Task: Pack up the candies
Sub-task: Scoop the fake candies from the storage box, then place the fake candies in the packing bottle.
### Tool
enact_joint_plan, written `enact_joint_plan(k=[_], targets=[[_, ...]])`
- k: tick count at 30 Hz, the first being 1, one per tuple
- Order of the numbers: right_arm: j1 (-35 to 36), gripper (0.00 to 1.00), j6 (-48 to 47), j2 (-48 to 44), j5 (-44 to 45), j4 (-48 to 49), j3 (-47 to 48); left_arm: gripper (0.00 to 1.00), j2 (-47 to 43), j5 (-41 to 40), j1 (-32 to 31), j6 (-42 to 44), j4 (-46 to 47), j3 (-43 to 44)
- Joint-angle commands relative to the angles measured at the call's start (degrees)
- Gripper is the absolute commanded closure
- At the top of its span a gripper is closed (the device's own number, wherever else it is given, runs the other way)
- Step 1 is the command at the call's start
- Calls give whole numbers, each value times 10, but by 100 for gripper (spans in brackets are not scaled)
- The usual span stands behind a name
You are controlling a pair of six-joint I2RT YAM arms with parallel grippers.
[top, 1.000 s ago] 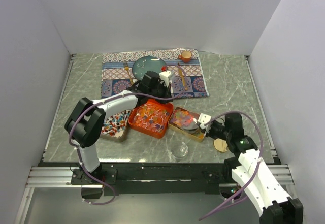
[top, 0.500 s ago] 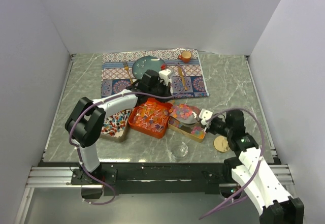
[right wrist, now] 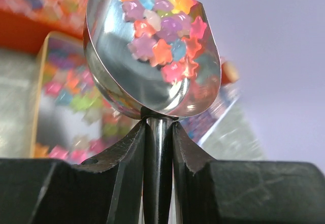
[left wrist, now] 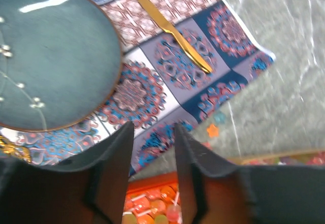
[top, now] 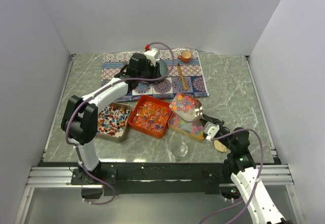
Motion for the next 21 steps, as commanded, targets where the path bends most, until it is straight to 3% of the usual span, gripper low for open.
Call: enact_joint_plan(k=[1, 7, 9, 12, 16, 21], targets=[[9, 100, 50, 7, 22, 141, 10, 55, -12, -22, 7, 29, -3, 16], [39, 100, 112, 94, 116, 282, -7, 52, -37, -32, 7, 52, 1, -9], [41, 100, 103, 98, 113, 250, 18, 51, -38, -37, 7, 53, 1, -8], [41, 100, 44, 63, 72, 105, 79, 50, -44, -31, 7, 53, 2, -5], [41, 100, -79, -12, 0, -170, 166, 50, -49, -33, 9, 53, 8, -4], [41, 100, -194, -35, -58, -400, 263, 45, -70, -40, 18, 51, 16, -13]])
